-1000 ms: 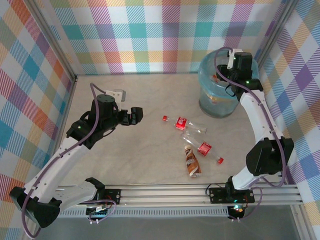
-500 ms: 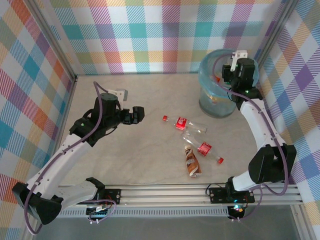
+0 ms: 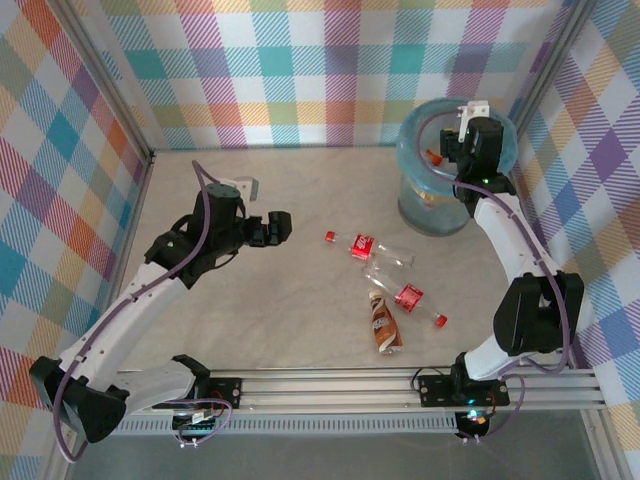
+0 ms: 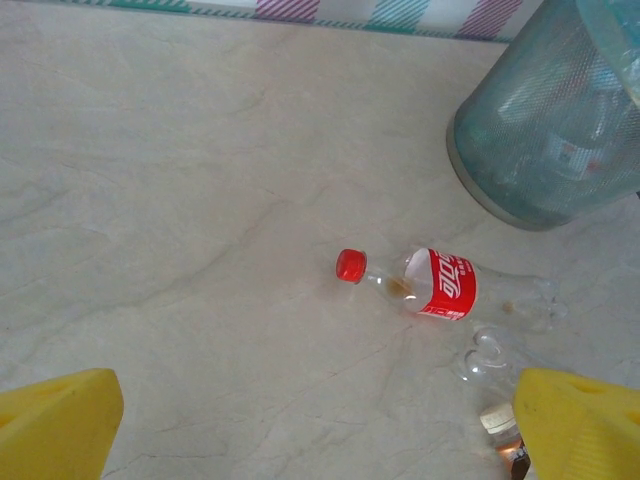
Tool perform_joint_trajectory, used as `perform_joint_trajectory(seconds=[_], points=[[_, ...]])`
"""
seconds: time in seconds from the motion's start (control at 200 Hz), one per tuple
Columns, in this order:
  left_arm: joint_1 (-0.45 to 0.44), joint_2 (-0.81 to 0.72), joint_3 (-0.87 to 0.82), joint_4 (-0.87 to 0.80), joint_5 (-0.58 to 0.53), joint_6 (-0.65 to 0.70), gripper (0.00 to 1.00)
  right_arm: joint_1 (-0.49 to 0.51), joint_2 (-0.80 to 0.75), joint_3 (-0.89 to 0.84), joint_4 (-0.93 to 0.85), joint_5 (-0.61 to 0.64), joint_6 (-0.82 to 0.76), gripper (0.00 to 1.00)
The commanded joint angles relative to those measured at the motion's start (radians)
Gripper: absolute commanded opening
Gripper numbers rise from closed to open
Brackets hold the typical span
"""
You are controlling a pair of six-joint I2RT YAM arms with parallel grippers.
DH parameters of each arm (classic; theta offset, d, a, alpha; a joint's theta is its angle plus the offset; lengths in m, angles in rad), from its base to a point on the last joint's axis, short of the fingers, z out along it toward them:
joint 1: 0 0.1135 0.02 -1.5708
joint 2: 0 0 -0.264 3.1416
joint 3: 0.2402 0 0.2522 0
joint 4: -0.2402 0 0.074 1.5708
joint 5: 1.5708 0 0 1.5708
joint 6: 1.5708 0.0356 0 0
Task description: Put the plastic bottles in the bin
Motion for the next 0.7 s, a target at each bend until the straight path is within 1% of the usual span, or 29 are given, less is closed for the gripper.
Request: perform_joint_trajectory(seconds=[0.0,0.02,0.12,0.395,0.45,0.52,0.695], points=[[-0.003,-0.048,-0.018,0.010,-0.004,-0.008,1.00,-0.003,0.007,0.077,-0.116,0.006,0.079,0.87],[-0.004,-0.050,-0.017,0.008,-0.003,-0.004,1.00,-0.003,0.008,0.083,-0.128,0.003,0.112,0.87],[-0.003,-0.049,-0.009,-0.006,-0.003,0.008,1.00,-0.003,0.007,0.104,-0.173,-0.031,0.136,0.89],[-0.003,-0.038,-0.018,-0.008,0.011,-0.003,1.00,-0.003,0.039,0.218,-0.303,-0.212,0.224,0.93],[-0.004,-0.037,-0.020,-0.011,0.011,-0.004,1.00,-0.003,0.040,0.230,-0.317,-0.236,0.239,0.97],[-0.003,-0.035,-0.020,-0.014,0.008,-0.004,1.00,-0.004,0.035,0.236,-0.324,-0.254,0.254,0.99],[-0.003,-0.040,-0.026,-0.020,0.002,-0.002,1.00,-0.003,-0.005,0.227,-0.333,-0.275,0.280,0.98]])
